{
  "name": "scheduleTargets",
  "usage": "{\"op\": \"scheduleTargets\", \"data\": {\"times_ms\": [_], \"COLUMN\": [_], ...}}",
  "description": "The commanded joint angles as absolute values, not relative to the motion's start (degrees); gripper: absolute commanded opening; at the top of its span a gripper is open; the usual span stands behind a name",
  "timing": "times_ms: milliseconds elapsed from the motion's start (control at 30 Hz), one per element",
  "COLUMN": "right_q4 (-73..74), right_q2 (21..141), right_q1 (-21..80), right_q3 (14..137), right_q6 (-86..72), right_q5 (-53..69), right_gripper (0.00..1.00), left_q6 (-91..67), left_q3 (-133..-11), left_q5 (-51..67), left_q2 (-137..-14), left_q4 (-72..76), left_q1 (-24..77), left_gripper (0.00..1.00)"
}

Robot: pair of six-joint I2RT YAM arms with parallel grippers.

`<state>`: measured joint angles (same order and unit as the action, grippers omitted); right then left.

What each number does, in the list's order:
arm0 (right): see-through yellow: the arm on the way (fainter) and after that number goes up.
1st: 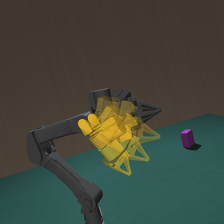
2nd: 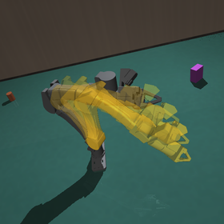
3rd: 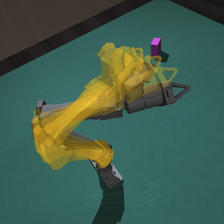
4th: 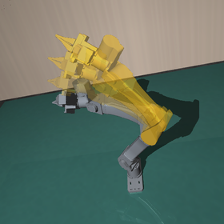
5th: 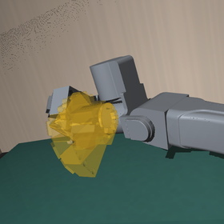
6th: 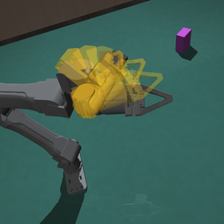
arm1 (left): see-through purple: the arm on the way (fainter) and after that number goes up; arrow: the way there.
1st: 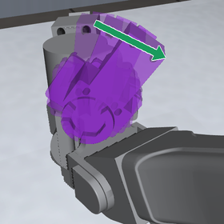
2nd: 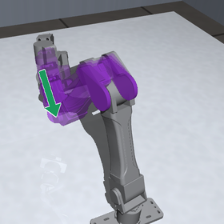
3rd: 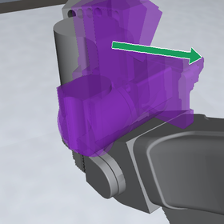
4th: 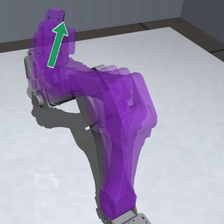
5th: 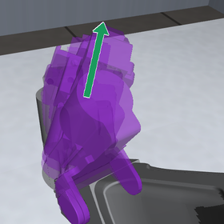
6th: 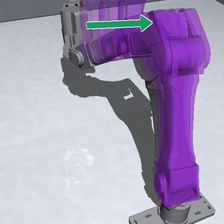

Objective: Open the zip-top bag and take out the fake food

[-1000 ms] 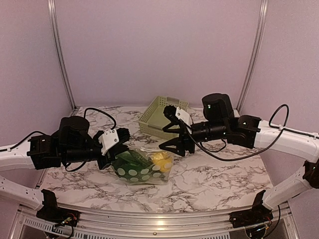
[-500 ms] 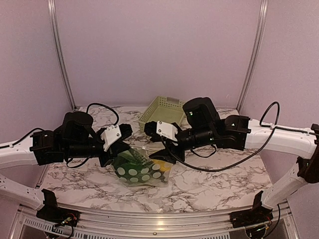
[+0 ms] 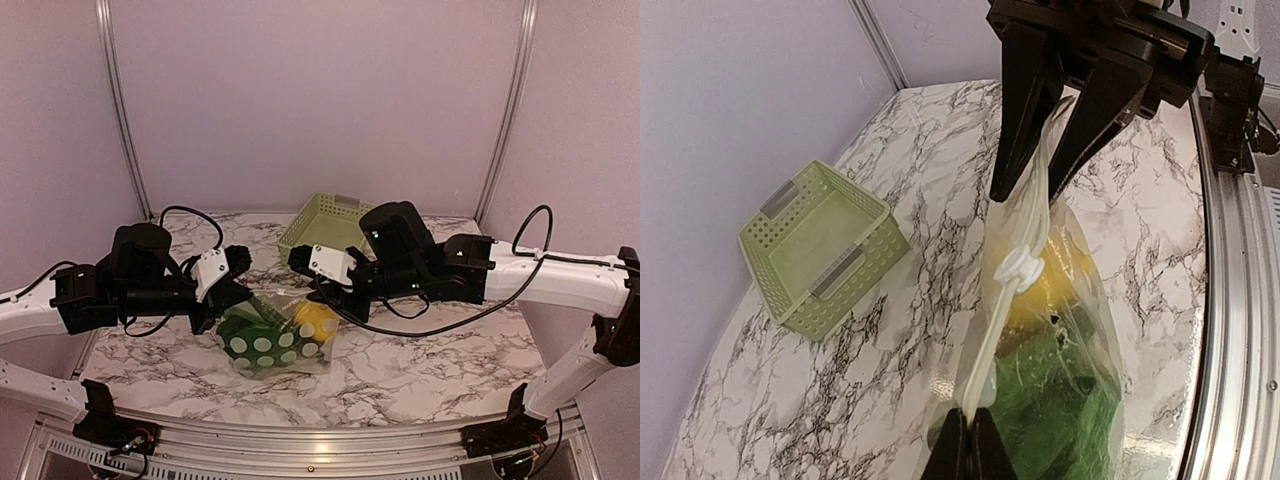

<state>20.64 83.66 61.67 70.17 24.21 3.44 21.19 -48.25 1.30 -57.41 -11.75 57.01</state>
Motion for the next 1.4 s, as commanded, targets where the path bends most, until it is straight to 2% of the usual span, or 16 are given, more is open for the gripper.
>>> {"op": "scheduleTargets", "data": {"times_ms": [0, 100, 167, 267, 400, 767, 967, 1267, 1367], "right_q4": [21.80, 20.99, 20.60, 20.64, 20.62, 18.90, 18.81, 18.93, 18.86], "right_q2": [83.13, 82.63, 82.65, 83.16, 83.25, 81.92, 81.83, 82.26, 81.82], "right_q1": [62.05, 62.05, 62.09, 62.05, 62.14, 62.13, 62.14, 62.12, 62.08], "right_q3": [70.05, 70.18, 70.43, 71.02, 71.08, 69.54, 69.53, 69.65, 69.40], "right_q6": [23.27, 22.42, 21.88, 21.56, 21.11, 21.70, 21.83, 22.21, 22.23], "right_q5": [0.26, 0.85, 1.88, 3.20, 3.99, 5.36, 5.27, 4.54, 4.10], "right_gripper": [0.11, 0.00, 0.00, 0.00, 0.00, 0.00, 0.00, 0.00, 0.00], "left_q6": [20.76, 21.10, 21.31, 21.36, 22.06, 25.83, 26.74, 26.43, 26.48], "left_q3": [-46.43, -45.39, -45.31, -46.01, -47.61, -51.83, -52.73, -51.55, -51.17], "left_q5": [2.85, 2.40, 2.13, 3.60, 4.85, 6.07, 6.65, 5.86, 4.22], "left_q2": [-54.18, -52.97, -52.97, -54.16, -56.30, -63.45, -65.80, -65.33, -64.89], "left_q4": [-7.38, -5.24, -4.19, -3.38, -3.34, -1.34, -2.32, -1.47, -2.61], "left_q1": [55.93, 55.90, 55.90, 56.03, 56.55, 57.83, 57.83, 57.74, 57.47], "left_gripper": [0.00, 0.00, 0.03, 0.27, 0.41, 0.47, 0.45, 0.16, 0.10]}}
